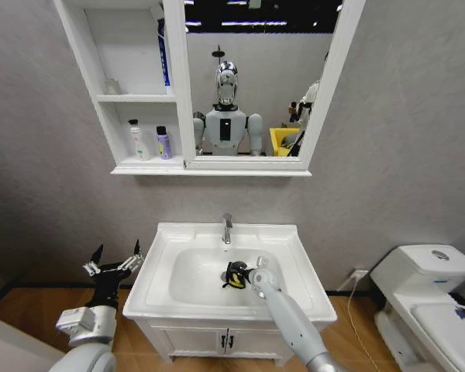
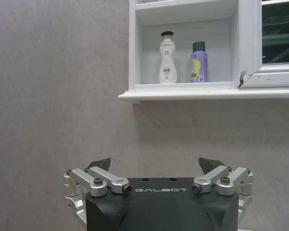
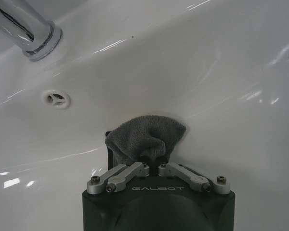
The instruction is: Move facial cleanser and shampoo from washbasin to cabinet, then wipe washbasin with towel.
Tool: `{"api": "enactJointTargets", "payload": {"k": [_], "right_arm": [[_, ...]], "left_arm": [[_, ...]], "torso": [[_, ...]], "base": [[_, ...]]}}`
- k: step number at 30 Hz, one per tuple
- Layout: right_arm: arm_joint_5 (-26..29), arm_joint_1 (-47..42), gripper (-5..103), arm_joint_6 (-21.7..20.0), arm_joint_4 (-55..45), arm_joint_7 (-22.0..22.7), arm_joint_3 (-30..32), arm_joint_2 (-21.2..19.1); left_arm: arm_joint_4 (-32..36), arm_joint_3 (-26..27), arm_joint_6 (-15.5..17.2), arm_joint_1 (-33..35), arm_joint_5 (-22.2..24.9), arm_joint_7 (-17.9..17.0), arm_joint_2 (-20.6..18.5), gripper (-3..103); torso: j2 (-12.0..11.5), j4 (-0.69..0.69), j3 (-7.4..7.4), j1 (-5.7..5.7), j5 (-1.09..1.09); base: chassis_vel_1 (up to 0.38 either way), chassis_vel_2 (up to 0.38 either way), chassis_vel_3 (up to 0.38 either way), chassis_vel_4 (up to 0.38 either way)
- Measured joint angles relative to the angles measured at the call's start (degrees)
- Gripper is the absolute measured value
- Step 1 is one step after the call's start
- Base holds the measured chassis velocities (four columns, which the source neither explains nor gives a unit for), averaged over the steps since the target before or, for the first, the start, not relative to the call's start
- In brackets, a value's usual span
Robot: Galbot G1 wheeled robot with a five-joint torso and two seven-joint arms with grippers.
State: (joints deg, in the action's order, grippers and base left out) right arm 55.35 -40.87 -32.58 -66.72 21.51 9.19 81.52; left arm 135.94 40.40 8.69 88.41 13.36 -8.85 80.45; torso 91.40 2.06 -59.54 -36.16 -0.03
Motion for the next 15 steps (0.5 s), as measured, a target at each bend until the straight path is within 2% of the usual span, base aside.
{"api": "enactJointTargets", "payload": {"k": [4,7,11,15], "right_arm": [[-1.55,1.20,4,0.55,2.51,-1.43,-0.90,2.12],[-4.96,3.36,4,1.86,7.44,-4.58,-2.11,5.70],[-5.75,4.18,4,2.12,8.90,-4.95,-2.50,7.25],[-5.53,4.76,4,2.10,9.35,-5.21,-2.92,7.31]], "left_arm": [[0.02,0.34,0.01,0.04,0.11,0.00,-0.12,100],[0.34,0.59,0.07,0.35,0.16,-0.03,-0.22,100],[0.58,1.01,0.11,0.49,0.26,-0.07,-0.27,100],[1.10,1.90,0.17,0.72,0.79,-0.09,-0.70,100]], "torso": [[0.00,0.00,0.00,0.00,0.01],[0.02,-0.01,0.02,0.02,-0.01],[0.01,-0.01,0.01,0.02,0.00],[0.01,0.07,0.00,0.01,0.04]], "base": [[0.000,0.000,0.000,0.000],[0.000,0.000,0.000,0.000],[0.000,0.000,0.000,0.000],[0.000,0.000,0.000,0.000]]}}
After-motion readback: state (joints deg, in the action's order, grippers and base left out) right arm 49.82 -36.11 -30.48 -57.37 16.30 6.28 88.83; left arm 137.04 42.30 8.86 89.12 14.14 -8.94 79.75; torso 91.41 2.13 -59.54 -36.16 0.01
